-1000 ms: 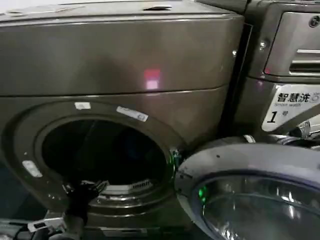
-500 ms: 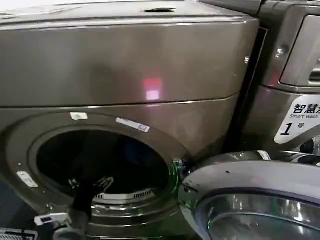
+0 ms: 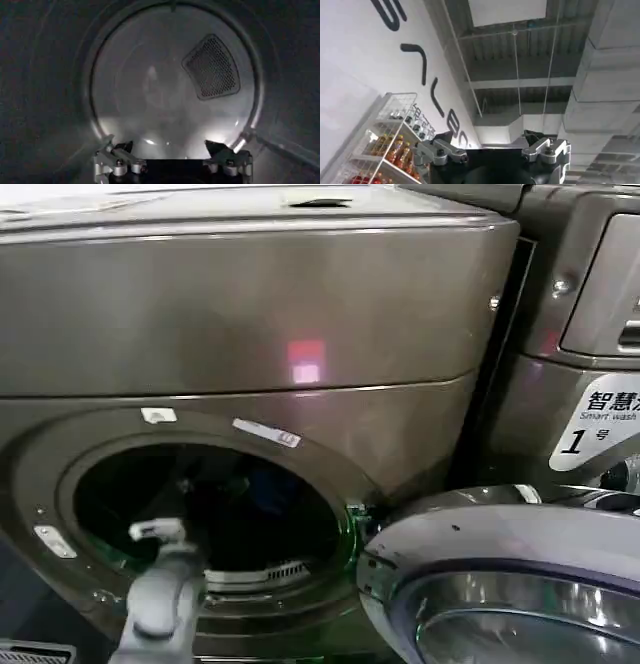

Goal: Grasp the clothes from the dryer.

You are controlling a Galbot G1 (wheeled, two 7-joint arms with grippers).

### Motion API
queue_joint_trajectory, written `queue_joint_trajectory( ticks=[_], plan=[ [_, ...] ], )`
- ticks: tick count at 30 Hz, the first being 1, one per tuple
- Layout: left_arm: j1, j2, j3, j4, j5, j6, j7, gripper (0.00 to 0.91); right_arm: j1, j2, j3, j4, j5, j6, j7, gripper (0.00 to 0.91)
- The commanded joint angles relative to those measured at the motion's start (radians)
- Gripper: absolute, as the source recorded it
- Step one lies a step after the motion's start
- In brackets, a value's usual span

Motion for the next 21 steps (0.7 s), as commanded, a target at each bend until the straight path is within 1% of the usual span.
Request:
queue_joint_trajectory(
  ticks=[1,2,3,5,7,8,9,10,11,15,19,21],
  plan=[
    [-0.336,0.004,0.067,0.493,-0.024,-0.100,0.167,0.907,0.003,-0.001,0.001,-0.004,-0.001,0.001,-0.001,0.907],
    [-0.360,0.004,0.073,0.529,-0.020,-0.115,0.205,0.907,0.004,-0.001,0.000,-0.003,-0.001,0.000,-0.002,0.907],
    [-0.410,0.005,0.087,0.618,-0.013,-0.164,0.306,0.907,0.006,0.000,-0.001,-0.003,-0.001,0.000,-0.002,0.907],
    [-0.481,0.015,0.124,0.750,-0.012,-0.194,0.449,0.907,0.011,0.001,-0.006,-0.002,-0.001,0.001,-0.003,0.907],
    [-0.537,0.028,0.179,0.834,-0.003,-0.208,0.553,0.907,0.015,0.002,-0.009,-0.001,-0.001,0.002,-0.003,0.907],
    [-0.582,0.030,0.217,0.880,0.041,-0.251,0.618,0.907,0.018,0.002,-0.011,0.001,-0.001,0.002,-0.004,0.907],
    [-0.608,0.031,0.243,0.914,0.074,-0.262,0.667,0.907,0.019,0.003,-0.012,0.003,0.000,0.001,-0.004,0.907],
    [-0.634,0.036,0.271,0.942,0.114,-0.271,0.711,0.907,0.019,0.004,-0.012,0.004,0.000,0.001,-0.004,0.907],
    [-0.653,0.036,0.290,0.976,0.172,-0.301,0.753,0.907,0.018,0.005,-0.012,0.005,0.000,0.002,-0.005,0.907],
    [-0.719,0.044,0.377,1.071,0.300,-0.384,0.916,0.907,0.013,0.007,-0.009,0.003,0.000,0.004,-0.008,0.907],
    [-0.743,0.049,0.494,1.121,0.460,-0.439,0.988,0.907,0.018,0.010,-0.014,0.008,0.000,0.003,-0.008,0.907],
    [-0.752,0.046,0.518,1.142,0.531,-0.453,1.005,0.907,0.025,0.014,-0.024,0.012,-0.001,0.003,-0.009,0.907]
  ],
)
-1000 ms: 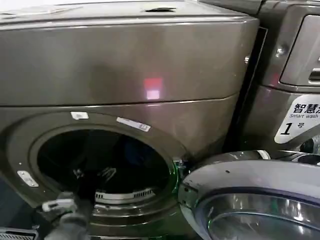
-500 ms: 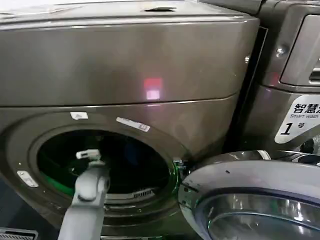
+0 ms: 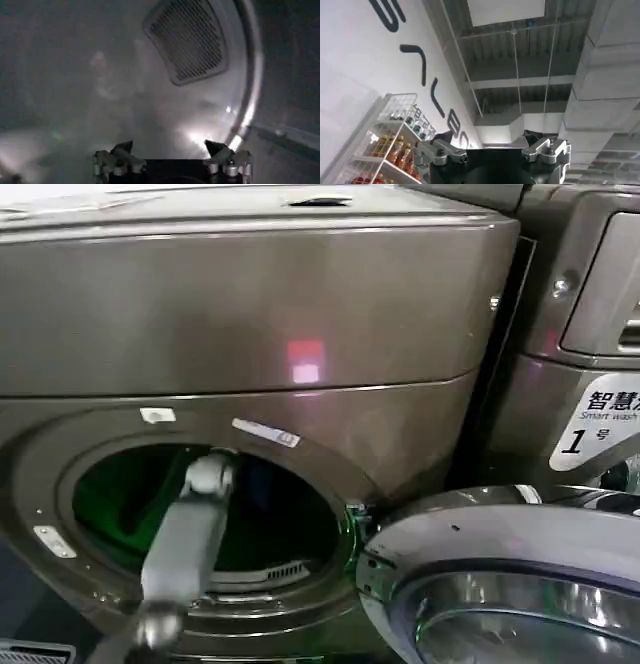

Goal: Grasp the clothes from the dryer.

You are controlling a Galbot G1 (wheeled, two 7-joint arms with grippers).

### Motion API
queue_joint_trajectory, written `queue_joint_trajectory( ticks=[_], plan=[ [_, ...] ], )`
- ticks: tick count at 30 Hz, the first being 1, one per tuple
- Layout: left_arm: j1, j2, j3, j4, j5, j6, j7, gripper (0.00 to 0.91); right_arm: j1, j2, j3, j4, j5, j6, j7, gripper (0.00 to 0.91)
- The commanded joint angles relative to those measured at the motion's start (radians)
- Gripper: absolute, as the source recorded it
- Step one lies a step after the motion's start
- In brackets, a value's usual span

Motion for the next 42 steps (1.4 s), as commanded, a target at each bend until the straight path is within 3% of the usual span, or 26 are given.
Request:
queue_joint_trajectory(
  ticks=[1,13,22,42],
  plan=[
    [-0.131,0.000,0.199,0.224,0.319,-0.126,0.261,0.907,0.010,0.004,-0.013,0.007,-0.001,0.000,-0.001,0.907],
    [-0.205,0.008,0.338,0.297,0.502,-0.192,0.356,0.907,0.028,0.009,-0.029,0.016,-0.006,-0.004,-0.002,0.907],
    [-0.217,0.039,0.407,0.321,0.445,-0.353,0.426,0.907,0.026,0.010,-0.027,0.014,-0.008,-0.004,-0.003,0.907],
    [-0.177,0.020,0.423,0.419,0.365,-0.214,0.327,0.907,0.043,0.018,-0.052,0.025,-0.016,0.003,-0.008,0.907]
  ],
)
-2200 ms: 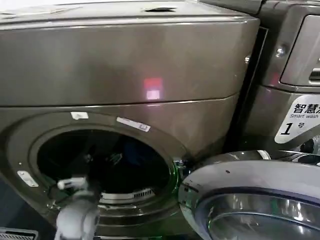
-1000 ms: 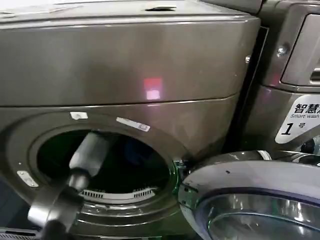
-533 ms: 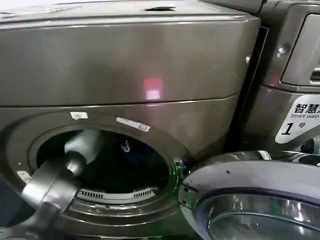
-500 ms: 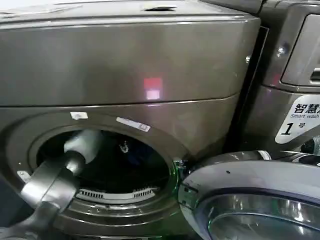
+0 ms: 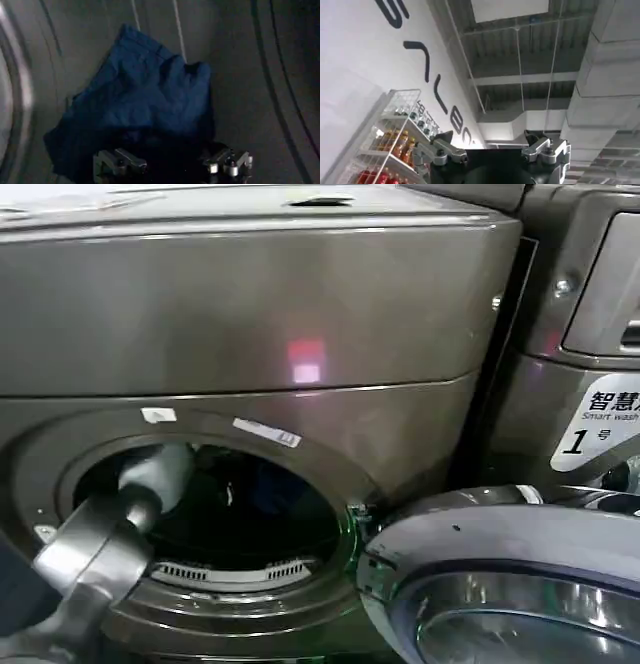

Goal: Grasp the clothes from the dryer.

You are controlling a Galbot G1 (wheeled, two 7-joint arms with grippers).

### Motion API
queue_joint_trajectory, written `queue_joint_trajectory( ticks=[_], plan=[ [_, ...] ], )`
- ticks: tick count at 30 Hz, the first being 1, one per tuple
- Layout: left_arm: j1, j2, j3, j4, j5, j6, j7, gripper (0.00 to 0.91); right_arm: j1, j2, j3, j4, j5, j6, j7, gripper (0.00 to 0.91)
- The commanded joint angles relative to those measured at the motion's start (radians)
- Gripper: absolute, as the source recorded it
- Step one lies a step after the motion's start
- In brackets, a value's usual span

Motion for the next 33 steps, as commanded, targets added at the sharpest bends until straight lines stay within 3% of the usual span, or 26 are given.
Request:
queue_joint_trajectory(
  ticks=[1,2,3,4,5,21,24,28,33],
  plan=[
    [0.001,-0.001,0.016,0.030,-0.011,0.051,-0.043,0.907,0.010,0.000,-0.012,0.002,-0.005,0.002,-0.001,0.907],
    [0.001,-0.002,0.017,0.030,-0.011,0.053,-0.044,0.683,0.011,0.000,-0.012,0.002,-0.007,0.002,-0.001,0.907],
    [-0.001,-0.004,0.016,0.029,-0.013,0.052,-0.045,0.375,0.013,0.000,-0.014,0.001,-0.008,0.003,-0.002,0.907],
    [-0.002,-0.006,0.016,0.029,-0.017,0.052,-0.051,0.137,0.015,0.001,-0.017,0.001,-0.011,0.004,-0.003,0.907],
    [-0.003,-0.009,0.015,0.029,-0.018,0.049,-0.052,0.011,0.017,0.002,-0.019,0.002,-0.013,0.005,-0.003,0.907],
    [-0.028,-0.024,-0.005,0.026,-0.069,0.005,-0.081,0.000,0.023,0.014,-0.027,0.002,-0.015,0.010,-0.004,0.907],
    [-0.023,-0.020,-0.039,0.003,-0.145,0.037,-0.186,0.000,0.029,0.013,-0.034,0.005,-0.016,0.010,-0.003,0.907],
    [0.003,-0.028,-0.140,-0.058,-0.261,0.144,-0.352,0.000,0.040,0.010,-0.046,0.009,-0.017,0.011,-0.003,0.907],
    [0.070,-0.072,-0.363,-0.147,-0.382,0.212,-0.628,0.000,0.055,0.007,-0.062,0.013,-0.021,0.013,-0.003,0.907]
  ],
)
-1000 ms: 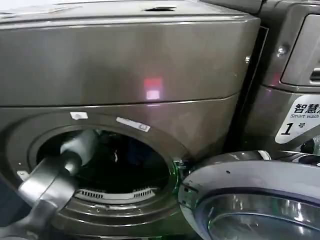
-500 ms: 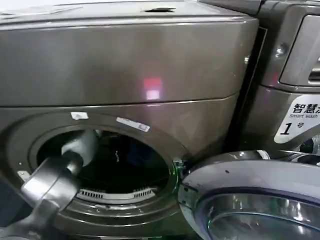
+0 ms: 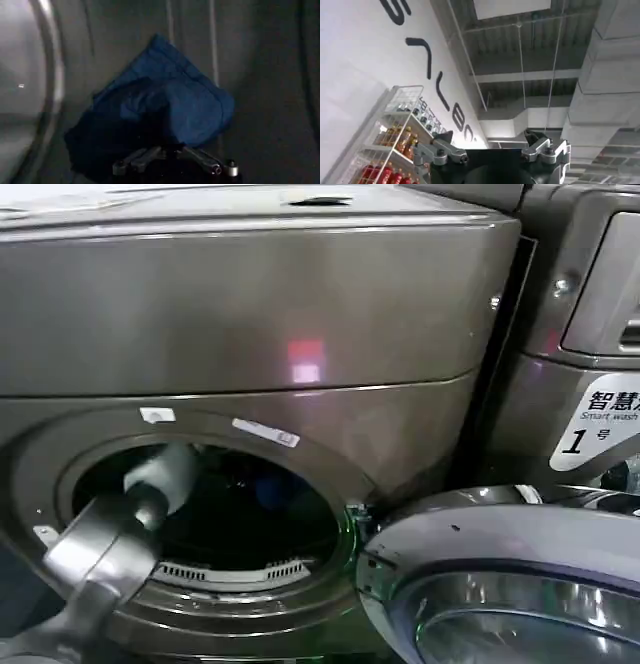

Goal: Grasp the clothes from the dryer.

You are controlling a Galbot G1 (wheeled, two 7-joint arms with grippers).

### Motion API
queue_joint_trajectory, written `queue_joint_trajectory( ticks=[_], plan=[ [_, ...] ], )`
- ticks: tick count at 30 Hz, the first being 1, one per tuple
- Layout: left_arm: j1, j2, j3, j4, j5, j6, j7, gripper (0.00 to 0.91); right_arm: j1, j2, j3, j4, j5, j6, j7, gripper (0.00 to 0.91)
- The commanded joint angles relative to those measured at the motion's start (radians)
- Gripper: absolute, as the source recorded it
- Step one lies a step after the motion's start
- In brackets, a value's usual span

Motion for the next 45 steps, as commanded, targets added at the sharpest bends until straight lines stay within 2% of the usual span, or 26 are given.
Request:
queue_joint_trajectory(
  ticks=[1,6,11,13,19,23,31,45],
  plan=[
    [0.075,-0.040,-0.301,-0.123,-0.205,0.117,-0.404,0.000,0.014,0.001,-0.014,0.004,-0.001,0.003,0.001,0.907],
    [0.179,-0.005,-0.382,-0.285,-0.270,0.114,-0.585,0.000,0.023,0.002,-0.021,0.004,-0.004,0.005,0.002,0.907],
    [0.355,0.019,-0.481,-0.540,-0.327,0.145,-0.746,0.000,0.031,0.008,-0.032,0.016,-0.005,0.006,0.005,0.907],
    [0.412,0.009,-0.519,-0.676,-0.363,0.127,-0.828,0.000,0.031,0.005,-0.029,0.019,-0.004,0.005,0.007,0.907],
    [0.523,-0.045,-0.591,-0.824,-0.321,0.039,-0.986,0.000,0.016,0.009,-0.018,0.013,-0.028,0.023,0.009,0.907],
    [0.606,-0.064,-0.625,-0.919,-0.285,0.057,-1.036,0.000,0.011,0.006,-0.001,0.013,-0.040,0.011,0.009,0.907],
    [0.644,-0.056,-0.617,-0.974,-0.276,0.085,-1.031,0.000,-0.001,0.005,0.004,0.009,0.000,0.029,0.026,0.907],
    [0.647,-0.027,-0.609,-0.993,-0.279,0.104,-1.022,0.000,-0.003,0.003,0.019,0.009,-0.020,0.007,0.019,0.907]
  ],
)
